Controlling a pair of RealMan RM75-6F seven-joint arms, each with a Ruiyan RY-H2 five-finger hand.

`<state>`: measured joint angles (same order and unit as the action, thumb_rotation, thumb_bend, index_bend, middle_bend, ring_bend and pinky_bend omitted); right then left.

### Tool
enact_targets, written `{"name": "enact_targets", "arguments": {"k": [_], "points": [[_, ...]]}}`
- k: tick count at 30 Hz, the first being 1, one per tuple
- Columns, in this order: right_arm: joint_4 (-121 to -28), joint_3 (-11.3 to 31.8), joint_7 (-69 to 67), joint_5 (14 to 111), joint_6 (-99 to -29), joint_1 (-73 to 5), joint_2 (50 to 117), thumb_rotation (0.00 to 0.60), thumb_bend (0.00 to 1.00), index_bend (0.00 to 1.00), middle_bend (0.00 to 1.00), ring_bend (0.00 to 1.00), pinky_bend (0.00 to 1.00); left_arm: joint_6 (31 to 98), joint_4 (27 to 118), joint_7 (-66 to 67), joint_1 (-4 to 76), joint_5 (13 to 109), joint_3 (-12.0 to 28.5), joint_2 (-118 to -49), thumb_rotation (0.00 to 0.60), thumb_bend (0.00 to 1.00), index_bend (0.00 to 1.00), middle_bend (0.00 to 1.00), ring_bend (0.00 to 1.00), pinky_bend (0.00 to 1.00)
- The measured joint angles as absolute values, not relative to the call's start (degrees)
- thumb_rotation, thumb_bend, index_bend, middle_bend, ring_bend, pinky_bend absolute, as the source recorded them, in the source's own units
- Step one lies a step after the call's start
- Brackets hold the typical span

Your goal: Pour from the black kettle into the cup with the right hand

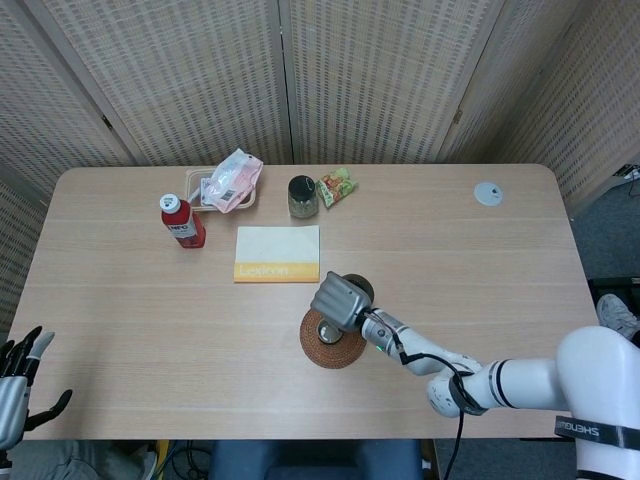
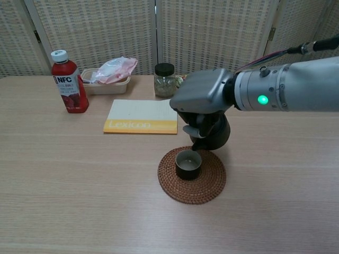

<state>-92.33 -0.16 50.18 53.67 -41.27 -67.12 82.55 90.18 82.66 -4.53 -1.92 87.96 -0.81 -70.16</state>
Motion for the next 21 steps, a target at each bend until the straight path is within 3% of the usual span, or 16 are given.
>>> {"name": "enact_targets", "arguments": {"k": [21], "points": [[-94.6,-3.5,60.8,47.0,-45.4,-73.2,83.8,0.462,0.84,1.00,1.00,0.98,0.50,91.0,81.1,-6.3,-2.9,87.9,-0.8,-70.8,0.600,0.25,0.09,0.03,0.10,0.01]]}}
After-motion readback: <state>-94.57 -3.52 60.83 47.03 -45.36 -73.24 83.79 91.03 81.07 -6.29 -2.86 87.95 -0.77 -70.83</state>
